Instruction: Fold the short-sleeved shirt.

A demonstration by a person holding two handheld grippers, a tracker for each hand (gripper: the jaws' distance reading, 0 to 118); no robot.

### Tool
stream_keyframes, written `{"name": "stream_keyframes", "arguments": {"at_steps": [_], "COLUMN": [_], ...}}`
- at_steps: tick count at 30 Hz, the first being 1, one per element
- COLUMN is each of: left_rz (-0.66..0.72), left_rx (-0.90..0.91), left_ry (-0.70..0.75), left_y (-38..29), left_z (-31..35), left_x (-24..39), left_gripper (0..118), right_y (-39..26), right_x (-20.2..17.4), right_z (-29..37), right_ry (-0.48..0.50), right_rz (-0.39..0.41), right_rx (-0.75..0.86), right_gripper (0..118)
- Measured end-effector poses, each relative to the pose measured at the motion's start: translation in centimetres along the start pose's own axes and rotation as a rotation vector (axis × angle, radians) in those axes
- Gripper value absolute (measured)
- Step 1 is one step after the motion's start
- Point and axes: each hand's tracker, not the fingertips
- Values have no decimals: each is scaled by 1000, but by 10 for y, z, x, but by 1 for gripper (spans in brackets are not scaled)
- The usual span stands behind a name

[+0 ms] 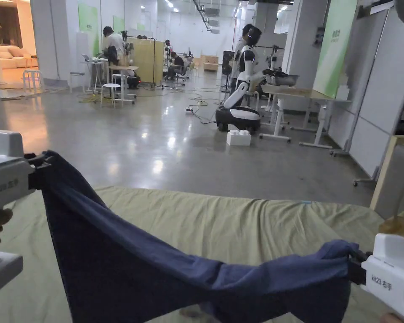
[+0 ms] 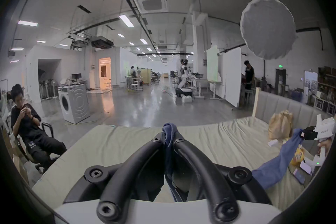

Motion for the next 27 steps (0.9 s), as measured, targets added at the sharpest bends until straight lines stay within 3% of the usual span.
{"name": "stream_keyframes", "arguments": {"at_steps": [12, 21, 27], "left_rz": [81, 91, 94], "left_rx": [2, -19, -15], "left_ry": [122, 139, 148], "left_y": [36, 38, 58], "left_z": [-12, -22, -54], "left_x": [-58, -60, -61], "left_gripper": [7, 7, 7], "right_y": [114, 149, 165], "right_x": [-17, -41, -46], "right_z": [-3, -25, -33], "right_ry": [-28, -48, -71], "right_rz": [63, 117, 109], "right_rx": [144, 151, 178], "right_gripper": [5, 5, 5]}}
